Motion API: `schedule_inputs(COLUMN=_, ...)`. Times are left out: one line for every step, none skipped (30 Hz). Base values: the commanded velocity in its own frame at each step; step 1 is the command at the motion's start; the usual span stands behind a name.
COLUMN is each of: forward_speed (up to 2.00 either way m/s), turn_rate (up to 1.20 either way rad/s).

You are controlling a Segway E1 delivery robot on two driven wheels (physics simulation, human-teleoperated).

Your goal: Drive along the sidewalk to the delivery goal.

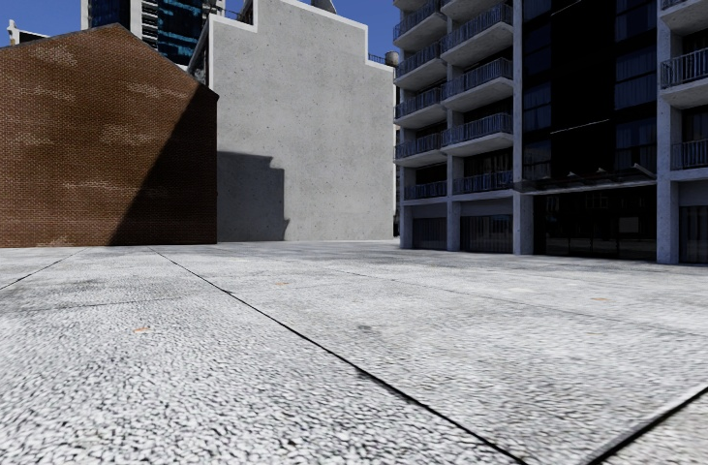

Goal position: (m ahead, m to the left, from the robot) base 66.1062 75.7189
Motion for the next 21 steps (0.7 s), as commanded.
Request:
schedule_inputs(forward_speed=0.0, turn_rate=0.0)
schedule_inputs(forward_speed=0.0, turn_rate=0.0)
schedule_inputs(forward_speed=0.0, turn_rate=0.0)
schedule_inputs(forward_speed=0.0, turn_rate=0.0)
schedule_inputs(forward_speed=0.0, turn_rate=0.0)
schedule_inputs(forward_speed=0.0, turn_rate=0.0)
schedule_inputs(forward_speed=0.0, turn_rate=0.0)
schedule_inputs(forward_speed=0.0, turn_rate=0.0)
schedule_inputs(forward_speed=0.0, turn_rate=0.0)
schedule_inputs(forward_speed=0.0, turn_rate=0.0)
schedule_inputs(forward_speed=0.0, turn_rate=0.0)
schedule_inputs(forward_speed=0.0, turn_rate=0.0)
schedule_inputs(forward_speed=0.0, turn_rate=0.0)
schedule_inputs(forward_speed=0.0, turn_rate=0.0)
schedule_inputs(forward_speed=0.0, turn_rate=0.0)
schedule_inputs(forward_speed=0.0, turn_rate=0.0)
schedule_inputs(forward_speed=0.0, turn_rate=0.0)
schedule_inputs(forward_speed=0.0, turn_rate=0.0)
schedule_inputs(forward_speed=0.0, turn_rate=0.0)
schedule_inputs(forward_speed=0.0, turn_rate=0.0)
schedule_inputs(forward_speed=0.0, turn_rate=0.0)
